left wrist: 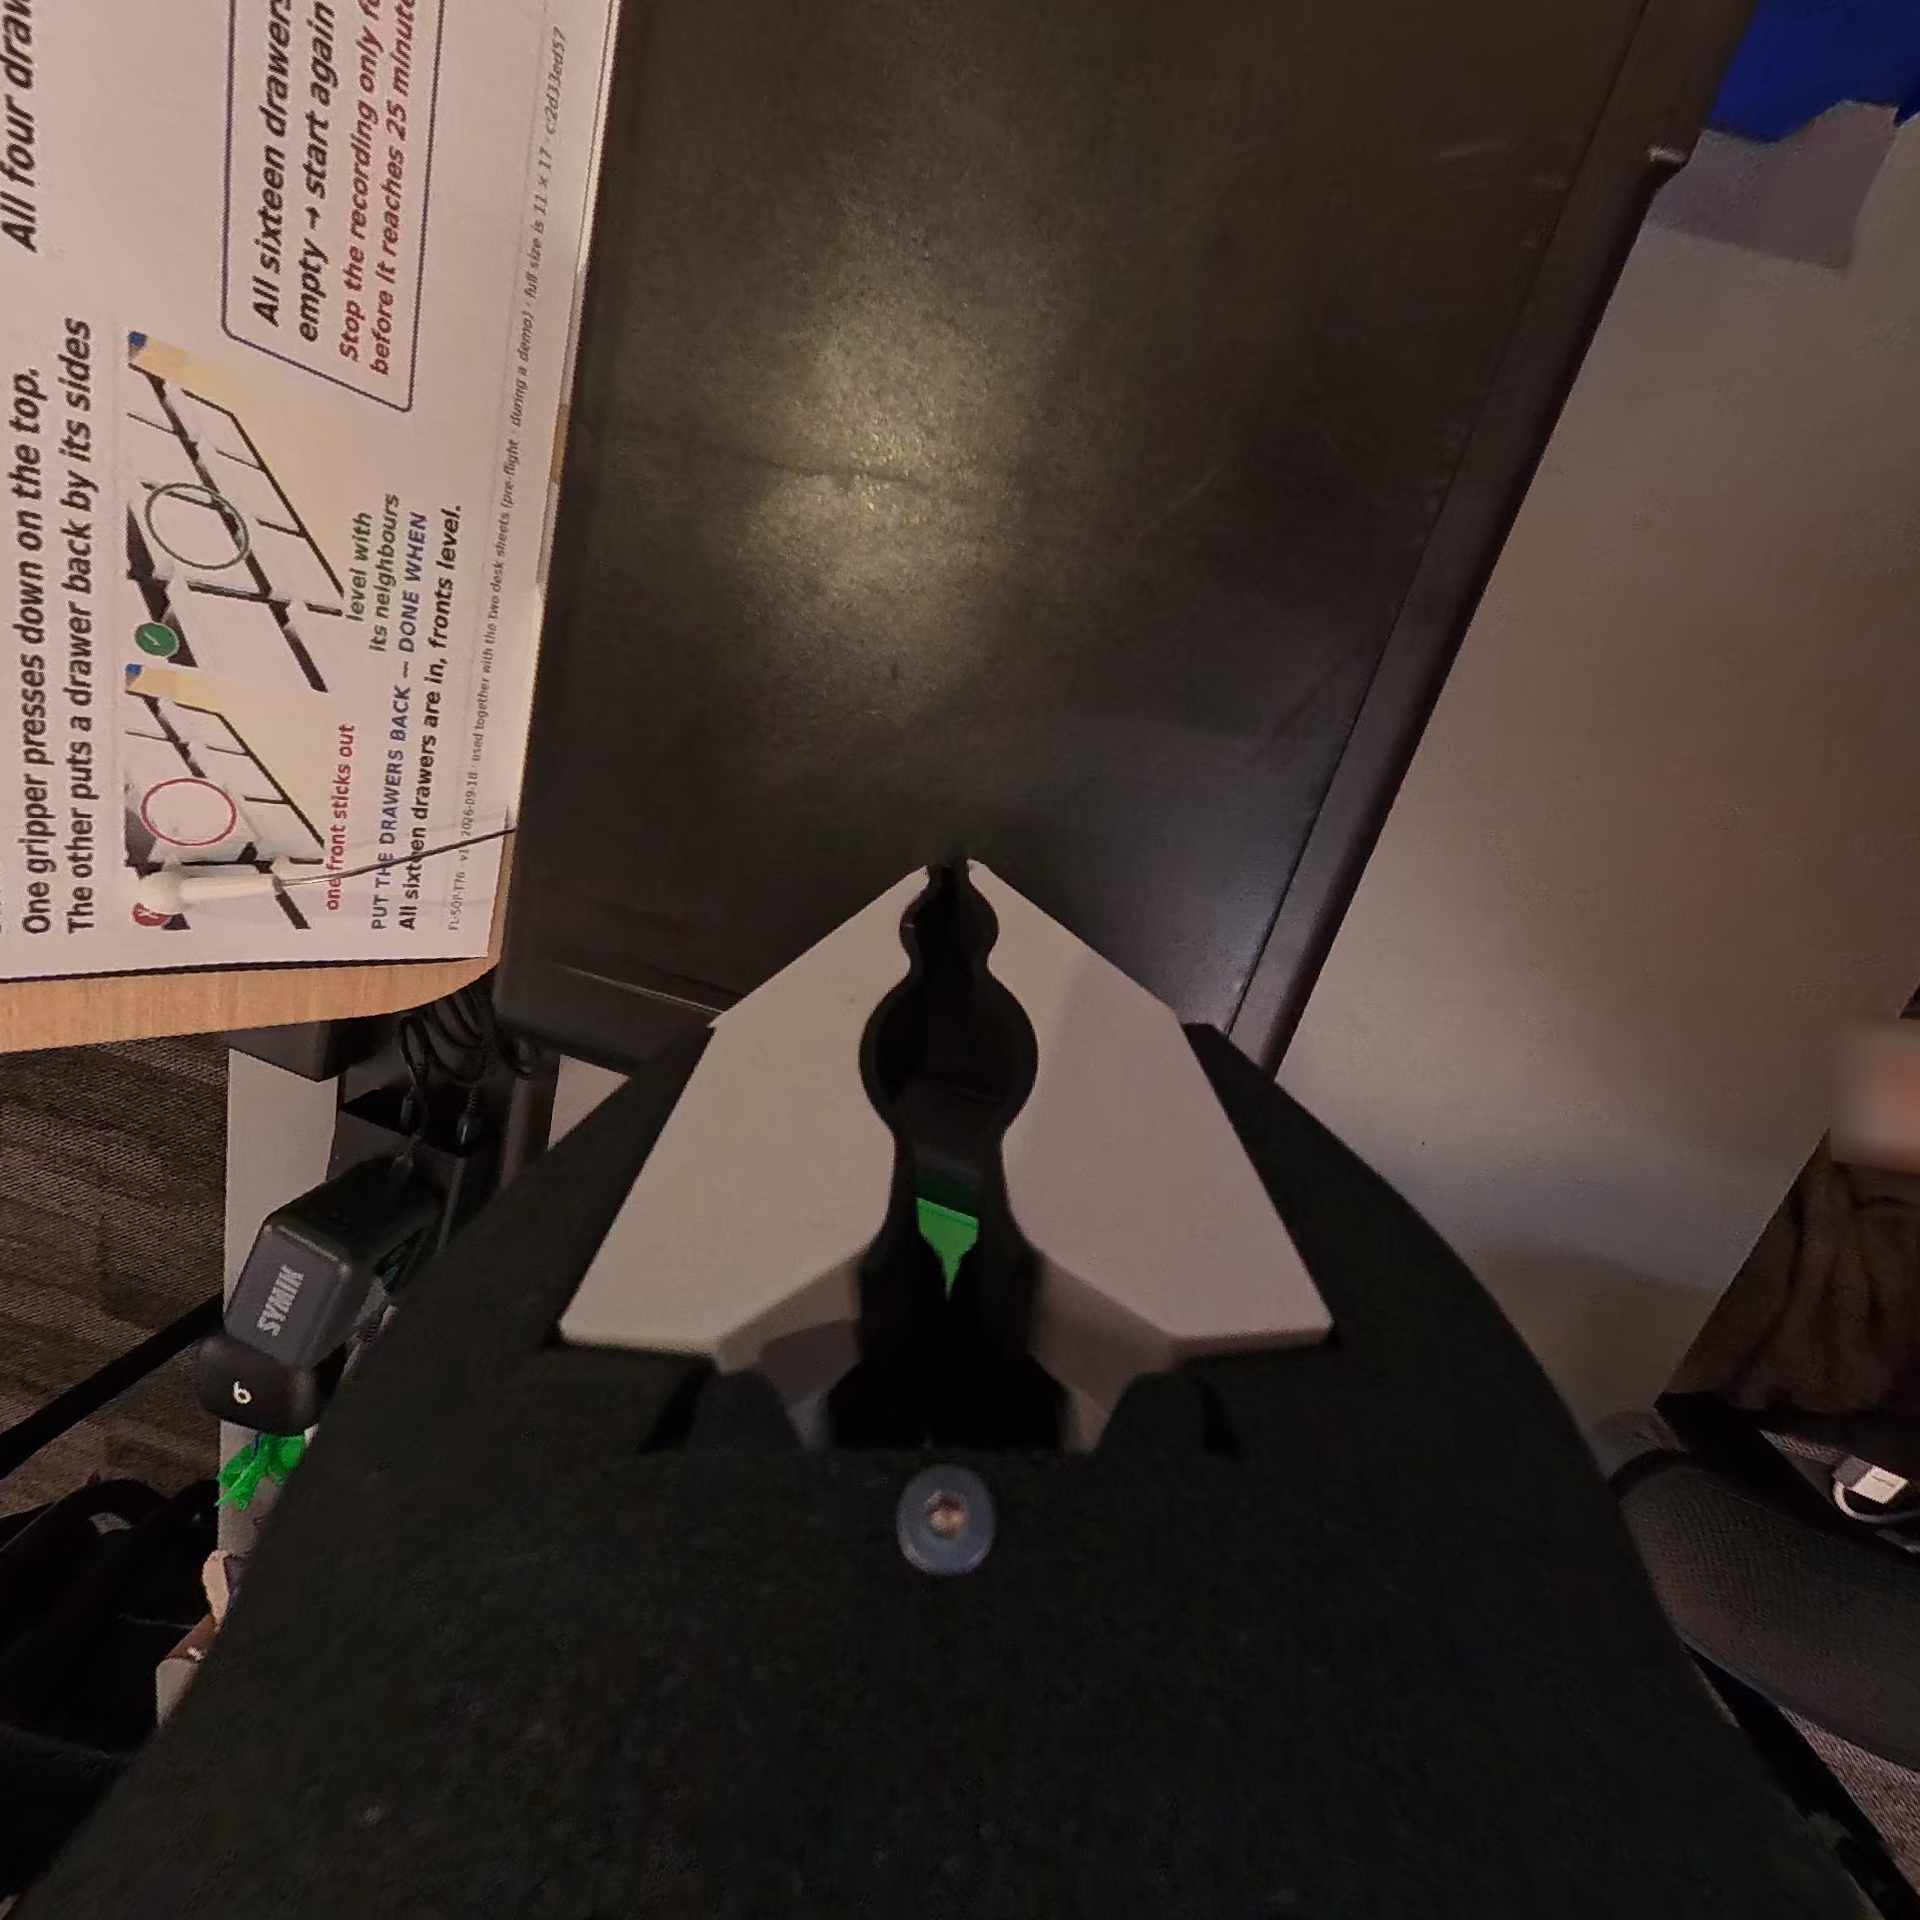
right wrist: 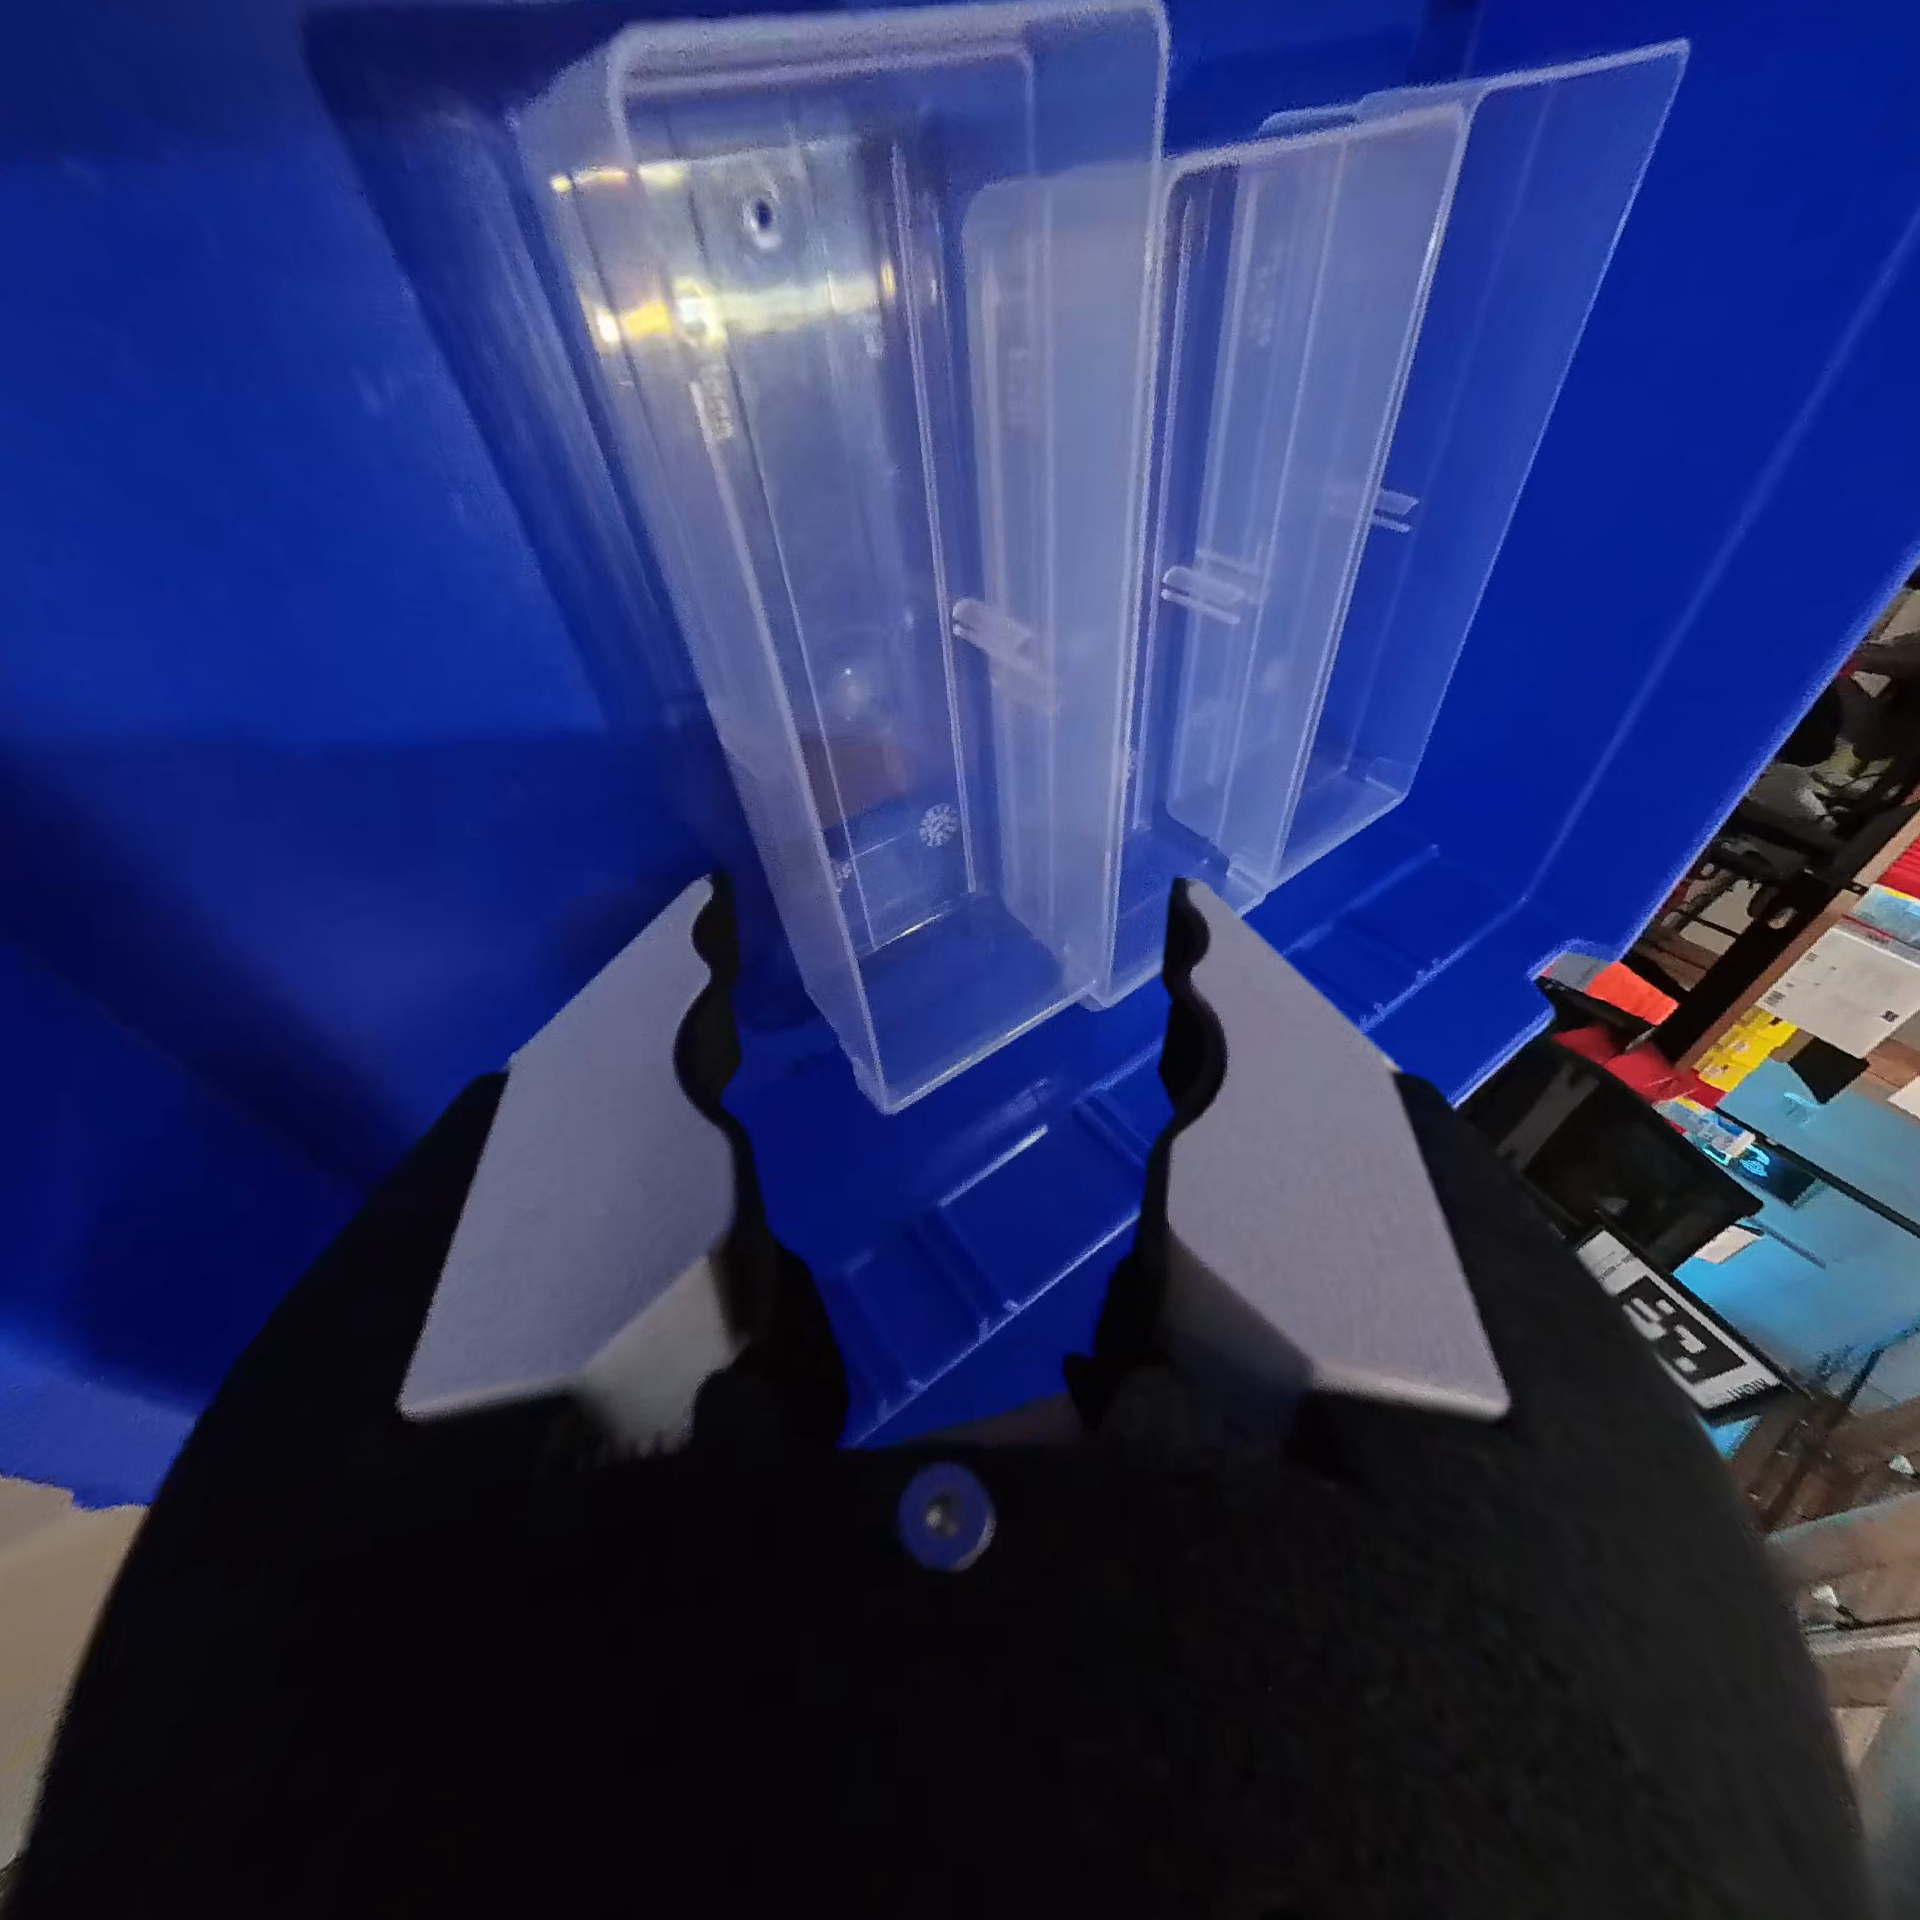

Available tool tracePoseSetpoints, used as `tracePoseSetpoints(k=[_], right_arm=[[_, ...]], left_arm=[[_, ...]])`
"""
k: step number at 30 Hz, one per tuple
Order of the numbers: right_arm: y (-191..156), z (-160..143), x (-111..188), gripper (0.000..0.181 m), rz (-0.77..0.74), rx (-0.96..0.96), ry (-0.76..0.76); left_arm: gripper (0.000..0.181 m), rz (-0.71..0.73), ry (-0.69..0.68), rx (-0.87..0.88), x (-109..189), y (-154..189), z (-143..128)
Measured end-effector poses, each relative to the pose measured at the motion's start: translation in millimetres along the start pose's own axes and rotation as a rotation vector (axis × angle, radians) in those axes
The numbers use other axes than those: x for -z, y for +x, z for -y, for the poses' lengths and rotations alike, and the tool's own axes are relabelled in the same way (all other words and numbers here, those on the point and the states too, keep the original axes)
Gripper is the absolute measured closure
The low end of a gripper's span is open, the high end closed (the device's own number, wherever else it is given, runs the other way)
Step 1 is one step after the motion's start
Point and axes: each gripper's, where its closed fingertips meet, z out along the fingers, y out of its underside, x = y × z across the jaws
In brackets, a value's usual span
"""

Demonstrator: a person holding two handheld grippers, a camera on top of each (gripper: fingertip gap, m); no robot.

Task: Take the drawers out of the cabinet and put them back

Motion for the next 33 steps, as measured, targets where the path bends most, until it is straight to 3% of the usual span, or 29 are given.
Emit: tracePoseSetpoints(k=[5, 9, 11, 15, 17, 19, 23, 26, 28, 31, 33], right_arm=[[1.0, -0.1, 5.4, 0.097, -0.014, -0.032, 0.018], [3.5, 12.0, 36.4, 0.103, -0.010, -0.164, 0.117], [12.6, 37.8, 78.1, 0.106, -0.073, -0.250, 0.263], [25.2, 98.9, 191.6, 0.115, -0.183, -0.551, 0.643], [0.7, 141.9, 236.1, 0.117, -0.084, -0.671, 0.863], [-27.4, 181.9, 259.3, 0.124, -0.022, -0.774, 1.017], [-84.2, 262.2, 263.3, 0.138, 0.168, -0.858, 1.133], [-120.4, 299.9, 248.0, 0.134, 0.332, -0.702, 0.986], [-117.9, 308.2, 248.2, 0.135, 0.345, -0.687, 0.955], [-84.7, 320.0, 244.7, 0.138, 0.262, -0.843, 1.005], [-59.2, 330.0, 223.6, 0.139, 0.069, -0.892, 0.983]], left_arm=[[0.181, 0.002, 0.010, 0.008, 0.1, 0.0, 0.0], [0.181, 0.001, 0.019, 0.012, 0.1, 0.0, 0.0], [0.181, 0.005, 0.019, 0.006, 0.1, 0.0, -0.1], [0.181, 0.009, 0.016, -0.014, 0.0, -0.1, 0.1], [0.181, 0.008, 0.020, -0.015, -0.1, -0.1, 0.2], [0.181, 0.016, 0.029, -0.015, -0.1, -0.1, 0.3], [0.181, 0.031, 0.045, -0.016, 0.0, -0.1, 0.0], [0.181, 0.026, 0.045, -0.009, 0.0, -0.2, 0.1], [0.181, 0.026, 0.053, -0.004, -0.1, -0.2, 0.1], [0.181, 0.027, 0.069, -0.001, 0.0, -0.2, 0.2], [0.181, 0.016, 0.072, 0.005, 0.0, -0.4, 0.4]])
